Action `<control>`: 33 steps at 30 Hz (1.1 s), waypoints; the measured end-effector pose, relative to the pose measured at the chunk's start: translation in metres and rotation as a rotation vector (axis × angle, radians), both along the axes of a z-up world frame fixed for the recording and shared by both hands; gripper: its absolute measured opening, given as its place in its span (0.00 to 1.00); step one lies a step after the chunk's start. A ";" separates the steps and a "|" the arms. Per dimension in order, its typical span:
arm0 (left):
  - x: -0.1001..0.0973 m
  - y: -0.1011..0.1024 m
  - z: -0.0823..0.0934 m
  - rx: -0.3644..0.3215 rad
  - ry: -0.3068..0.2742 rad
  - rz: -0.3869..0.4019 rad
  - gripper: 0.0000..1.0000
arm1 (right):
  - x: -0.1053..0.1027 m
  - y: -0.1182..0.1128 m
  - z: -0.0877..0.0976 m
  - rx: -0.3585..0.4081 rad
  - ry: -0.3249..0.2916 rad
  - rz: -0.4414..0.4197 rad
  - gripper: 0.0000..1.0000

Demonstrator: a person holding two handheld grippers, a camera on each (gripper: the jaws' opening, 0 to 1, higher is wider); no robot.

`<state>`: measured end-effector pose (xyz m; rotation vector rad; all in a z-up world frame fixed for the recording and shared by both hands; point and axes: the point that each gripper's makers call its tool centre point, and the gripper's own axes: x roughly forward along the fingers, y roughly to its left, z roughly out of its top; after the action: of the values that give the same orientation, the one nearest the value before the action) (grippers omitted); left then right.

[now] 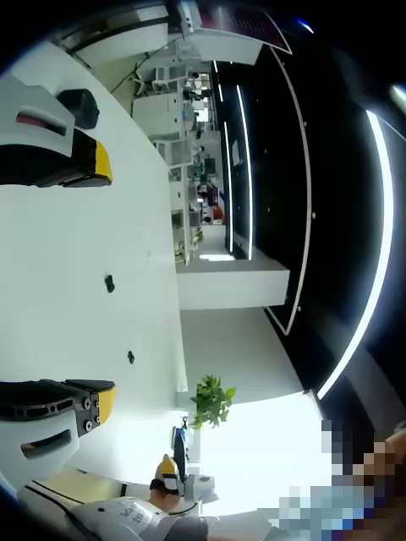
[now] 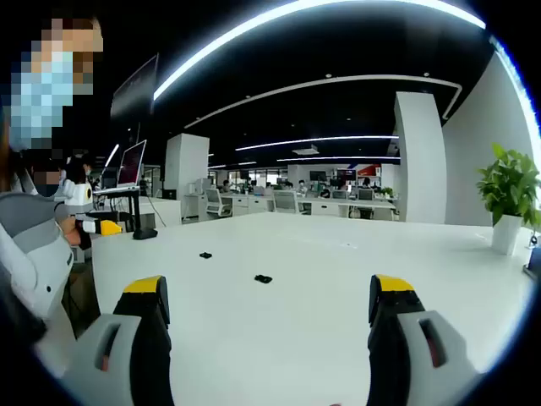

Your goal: Snap the two parts of the plastic buckle together until the buckle closes and remains connected.

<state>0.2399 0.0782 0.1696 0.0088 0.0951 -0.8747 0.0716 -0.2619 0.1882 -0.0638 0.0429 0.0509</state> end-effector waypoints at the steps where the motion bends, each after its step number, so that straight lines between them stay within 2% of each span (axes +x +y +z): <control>1: 0.000 0.000 0.000 0.000 0.000 -0.001 0.96 | 0.001 -0.001 0.001 0.001 -0.003 0.004 0.98; 10: 0.000 -0.002 -0.003 0.000 0.007 -0.010 0.96 | 0.017 -0.004 0.016 0.022 -0.068 0.075 0.99; 14: -0.001 -0.003 -0.006 0.002 0.013 -0.013 0.96 | 0.027 -0.002 0.019 0.022 -0.078 0.105 0.99; 25: 0.001 -0.004 -0.006 -0.002 0.012 -0.023 0.95 | 0.049 -0.019 0.033 0.034 -0.127 0.156 0.98; 28: 0.001 -0.005 -0.006 -0.007 0.014 -0.027 0.95 | 0.056 -0.022 0.034 0.040 -0.124 0.162 0.98; 33: 0.003 -0.004 -0.010 0.000 0.022 -0.029 0.95 | 0.065 -0.026 0.032 -0.015 -0.096 0.165 0.99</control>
<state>0.2432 0.0739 0.1598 0.0004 0.1157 -0.9041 0.1370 -0.2874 0.2205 -0.0847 -0.0584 0.2124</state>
